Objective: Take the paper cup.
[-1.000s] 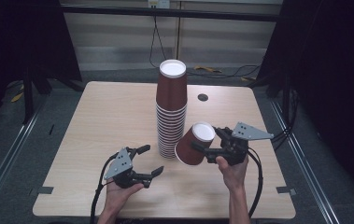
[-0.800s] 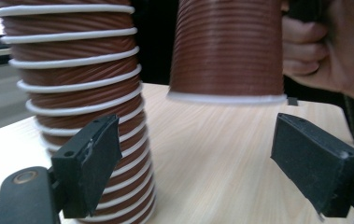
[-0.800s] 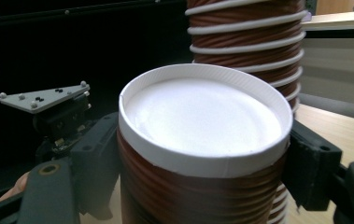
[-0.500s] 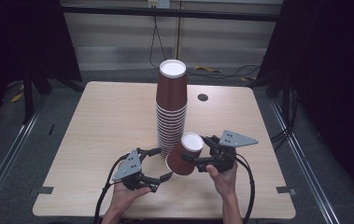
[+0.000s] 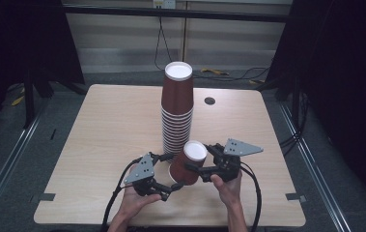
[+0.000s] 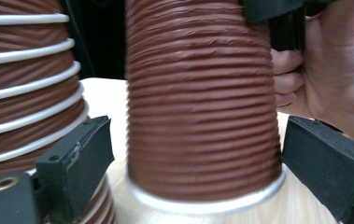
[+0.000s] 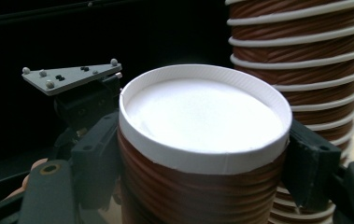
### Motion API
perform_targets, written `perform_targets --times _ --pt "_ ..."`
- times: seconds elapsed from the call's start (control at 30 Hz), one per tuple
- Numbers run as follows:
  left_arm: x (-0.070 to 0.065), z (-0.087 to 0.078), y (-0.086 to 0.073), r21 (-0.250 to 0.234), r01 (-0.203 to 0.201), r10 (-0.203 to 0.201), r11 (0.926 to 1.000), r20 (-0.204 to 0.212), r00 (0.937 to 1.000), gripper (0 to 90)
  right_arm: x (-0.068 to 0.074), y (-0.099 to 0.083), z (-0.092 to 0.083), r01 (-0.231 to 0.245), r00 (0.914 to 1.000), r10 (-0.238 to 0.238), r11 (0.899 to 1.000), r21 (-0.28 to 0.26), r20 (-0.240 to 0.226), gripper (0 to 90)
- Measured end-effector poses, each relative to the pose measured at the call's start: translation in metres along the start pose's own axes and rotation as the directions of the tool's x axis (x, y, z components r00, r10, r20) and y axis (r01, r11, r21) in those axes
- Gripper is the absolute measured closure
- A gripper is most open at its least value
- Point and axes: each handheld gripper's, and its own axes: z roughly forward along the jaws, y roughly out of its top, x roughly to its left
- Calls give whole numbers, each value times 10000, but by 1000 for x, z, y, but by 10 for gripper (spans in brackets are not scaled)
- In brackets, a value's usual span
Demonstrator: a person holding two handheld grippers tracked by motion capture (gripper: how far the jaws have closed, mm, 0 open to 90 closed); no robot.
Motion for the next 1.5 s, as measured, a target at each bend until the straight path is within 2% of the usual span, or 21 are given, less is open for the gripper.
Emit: perform_targets --times 0.03,0.2,0.37,0.5,0.73,0.97,1.17,1.27,1.33,1.5 --pt "0 1 0 48 0 0 10000 149 9999 91 1 -1 1 -42 10000 42 10000 1 -51 243" --pt "0 6 0 235 165 -172 9996 297 9994 77 1 -3 7 -40 9991 37 10000 -73 -425 243" --pt "2 11 2 80 309 -312 9995 496 9983 71 2 0 8 -30 9985 25 9999 -96 -551 242" --pt "2 16 5 189 221 -234 9996 670 9975 84 2 -1 10 -78 9974 71 9999 -98 -721 242" --pt "2 13 5 327 346 -364 9989 539 9979 115 1 -3 14 -149 9952 146 9999 -25 -963 234" --pt "5 10 4 579 508 -541 9970 586 9968 130 0 -4 19 -323 9949 335 9994 141 -950 210" --pt "6 7 4 707 577 -620 9958 607 9962 131 1 -4 18 -455 9961 458 9989 58 -753 138" --pt "6 4 4 817 556 -596 9951 478 9971 131 1 -5 18 -400 9974 407 9991 130 -591 138" --pt "7 2 5 942 524 -566 9942 420 9975 130 0 -7 17 -473 9965 479 9988 107 -689 138" --pt "9 -2 5 1108 568 -594 9922 202 9980 130 1 -8 13 -402 9975 413 9990 205 -578 156"
